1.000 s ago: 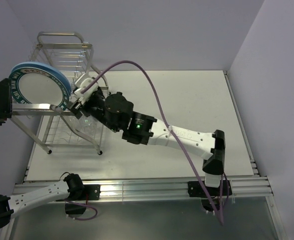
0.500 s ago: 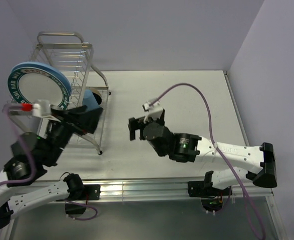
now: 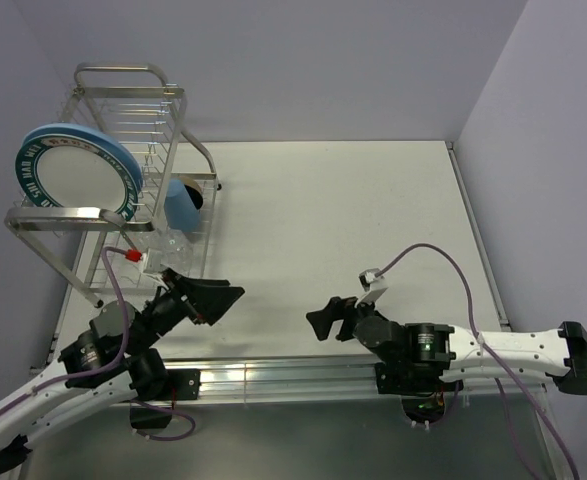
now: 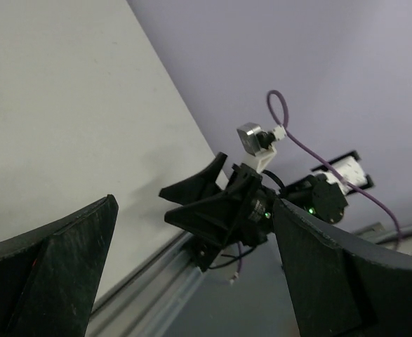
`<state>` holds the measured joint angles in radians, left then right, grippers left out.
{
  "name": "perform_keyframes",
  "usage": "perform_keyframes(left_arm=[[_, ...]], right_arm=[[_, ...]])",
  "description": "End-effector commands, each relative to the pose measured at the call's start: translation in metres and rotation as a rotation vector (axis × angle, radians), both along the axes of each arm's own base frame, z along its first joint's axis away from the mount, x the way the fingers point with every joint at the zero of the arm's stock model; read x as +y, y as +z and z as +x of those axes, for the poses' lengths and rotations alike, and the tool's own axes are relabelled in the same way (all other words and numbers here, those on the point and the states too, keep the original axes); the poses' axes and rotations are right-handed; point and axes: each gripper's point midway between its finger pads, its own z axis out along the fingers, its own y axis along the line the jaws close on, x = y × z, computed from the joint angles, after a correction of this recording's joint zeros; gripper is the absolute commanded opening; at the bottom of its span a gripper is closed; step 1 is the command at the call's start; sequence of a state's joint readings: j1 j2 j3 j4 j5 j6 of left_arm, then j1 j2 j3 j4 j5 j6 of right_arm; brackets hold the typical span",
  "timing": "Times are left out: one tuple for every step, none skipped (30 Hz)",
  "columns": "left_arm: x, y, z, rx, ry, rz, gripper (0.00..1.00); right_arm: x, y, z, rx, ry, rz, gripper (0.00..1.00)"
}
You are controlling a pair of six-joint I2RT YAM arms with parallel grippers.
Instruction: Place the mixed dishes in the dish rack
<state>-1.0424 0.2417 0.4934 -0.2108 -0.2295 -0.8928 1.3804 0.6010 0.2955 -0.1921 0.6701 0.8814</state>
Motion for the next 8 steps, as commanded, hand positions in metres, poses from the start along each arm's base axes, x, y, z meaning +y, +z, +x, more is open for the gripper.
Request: perform_keyframes(left_arm=[[-0.002,0.024,-0.025,-0.012,-0.122,-0.167,0.99],[-0.003,0.016,-0.027,-0.005,-0.134,-0.168,0.99],[0.002,0.019,-0.033,-0.006,-0.150,-0.208,0.99],[0.004,0.018,-0.036,-0.002,-0.158,-0.223,0.99],[0.003,0.010,-0.037,0.010,-0.165,-0.223,0.99],[0.007,0.011,-0.040,0.013,-0.172,-0.250,0.99],[0.010,0.009,-0.041,0.017,-0.172,-0.263,0.99],[0.009,0.004,-0.042,0.027,-0.173,-0.262,0.99]], right_arm=[[0.009,0.031,0.004,-0.023,-0.073,0.198,1.00],[0.008,0.031,0.004,-0.030,-0.077,0.198,1.00],[0.010,0.032,0.001,-0.037,-0.069,0.197,1.00],[0.010,0.033,0.001,-0.045,-0.072,0.198,1.00],[0.009,0.031,0.002,-0.057,-0.082,0.185,1.00],[0.011,0.030,0.001,-0.062,-0.077,0.179,1.00],[0.012,0.032,0.000,-0.067,-0.079,0.186,1.00],[0.013,0.028,0.000,-0.078,-0.072,0.165,1.00]])
